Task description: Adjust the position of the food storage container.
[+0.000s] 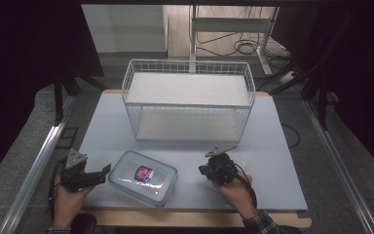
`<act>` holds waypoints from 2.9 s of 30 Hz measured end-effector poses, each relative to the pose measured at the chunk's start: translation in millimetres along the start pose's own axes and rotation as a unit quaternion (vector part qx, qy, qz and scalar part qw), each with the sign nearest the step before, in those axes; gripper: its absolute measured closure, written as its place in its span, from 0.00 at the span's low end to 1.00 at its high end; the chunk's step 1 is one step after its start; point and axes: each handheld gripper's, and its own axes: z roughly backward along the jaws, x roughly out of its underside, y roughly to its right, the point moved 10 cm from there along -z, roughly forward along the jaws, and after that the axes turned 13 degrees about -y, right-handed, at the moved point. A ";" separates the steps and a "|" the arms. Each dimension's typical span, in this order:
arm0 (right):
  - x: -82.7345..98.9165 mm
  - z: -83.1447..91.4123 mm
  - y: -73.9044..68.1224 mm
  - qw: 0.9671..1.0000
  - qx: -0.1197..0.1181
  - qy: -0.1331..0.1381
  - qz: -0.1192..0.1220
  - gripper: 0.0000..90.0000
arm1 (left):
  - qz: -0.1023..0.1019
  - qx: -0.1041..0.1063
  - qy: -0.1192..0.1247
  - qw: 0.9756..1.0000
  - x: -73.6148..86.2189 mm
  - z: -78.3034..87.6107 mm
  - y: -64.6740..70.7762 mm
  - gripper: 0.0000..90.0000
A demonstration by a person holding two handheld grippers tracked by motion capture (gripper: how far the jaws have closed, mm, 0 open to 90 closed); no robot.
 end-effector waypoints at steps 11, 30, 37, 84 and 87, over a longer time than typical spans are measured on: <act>30.0 21.0 36.4 0.999 0.024 0.010 -0.047 0.99 | 0.001 0.001 -0.002 1.000 0.9 -0.5 0.0 0.07; 90.2 62.5 98.8 0.987 0.093 0.024 -0.127 0.99 | 0.000 0.006 -0.002 1.000 1.2 -0.4 0.1 0.12; 101.1 65.6 108.5 0.984 0.107 0.021 -0.142 0.99 | -0.002 -0.002 -0.013 1.000 3.4 -0.2 -2.3 0.20; 71.7 0.1 -61.6 0.992 -0.122 -0.030 0.013 0.98 | -0.131 0.175 -0.154 0.964 31.2 -5.9 118.1 0.98; 70.8 0.5 -57.9 0.993 -0.114 -0.026 0.008 0.99 | -0.131 0.167 -0.155 0.965 29.5 -7.5 120.5 0.99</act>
